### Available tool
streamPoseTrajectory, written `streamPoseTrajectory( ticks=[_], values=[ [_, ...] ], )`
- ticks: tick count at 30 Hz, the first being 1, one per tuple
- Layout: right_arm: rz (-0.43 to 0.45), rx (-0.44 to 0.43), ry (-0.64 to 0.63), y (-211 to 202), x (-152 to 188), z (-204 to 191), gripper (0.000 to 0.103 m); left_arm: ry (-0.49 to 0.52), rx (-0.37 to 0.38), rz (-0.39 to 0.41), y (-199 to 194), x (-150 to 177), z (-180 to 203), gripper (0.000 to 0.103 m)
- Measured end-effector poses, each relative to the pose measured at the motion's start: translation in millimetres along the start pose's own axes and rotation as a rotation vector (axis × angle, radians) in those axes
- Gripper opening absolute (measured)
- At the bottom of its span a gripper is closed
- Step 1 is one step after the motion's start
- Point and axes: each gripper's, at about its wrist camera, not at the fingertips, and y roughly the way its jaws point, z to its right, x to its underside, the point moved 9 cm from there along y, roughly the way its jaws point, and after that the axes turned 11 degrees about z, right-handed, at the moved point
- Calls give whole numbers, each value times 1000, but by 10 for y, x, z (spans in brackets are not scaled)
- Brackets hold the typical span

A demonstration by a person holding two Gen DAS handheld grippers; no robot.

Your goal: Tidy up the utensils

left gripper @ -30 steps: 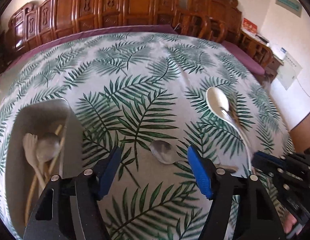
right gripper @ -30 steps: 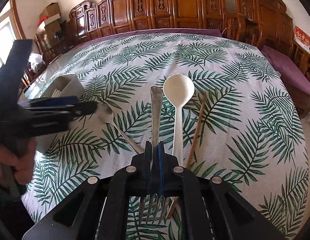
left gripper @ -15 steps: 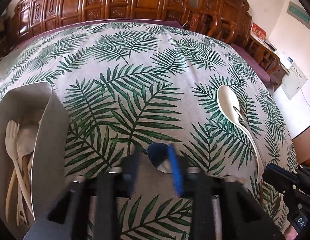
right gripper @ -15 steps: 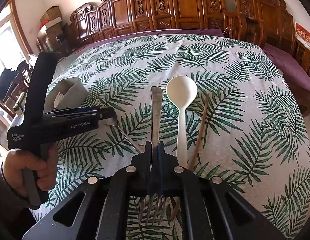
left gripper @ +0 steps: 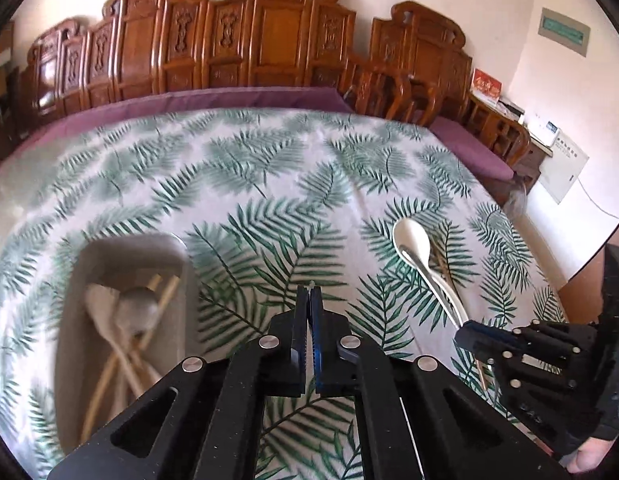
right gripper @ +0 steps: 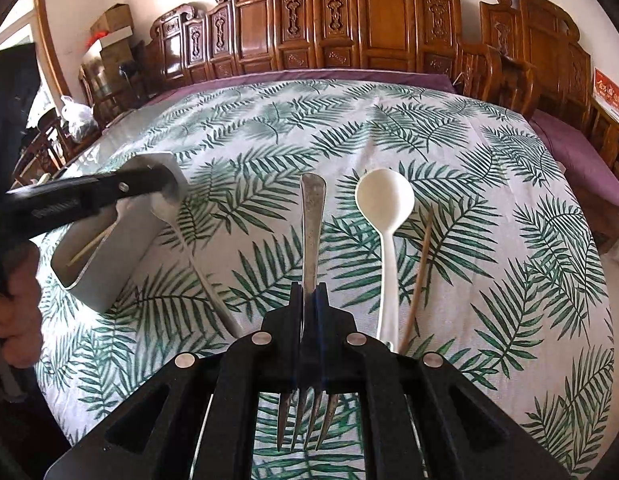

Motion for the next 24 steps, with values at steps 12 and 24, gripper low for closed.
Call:
streamPoseTrajectory(
  ticks=[12,24],
  values=[
    [16,-28,-81,-71,5,-399,8,30,-60,58,-520,-294,-247,1],
    [15,-63,-130,-82,31,-642,8,87,-123,63,-862,-470,-621,1]
  ],
)
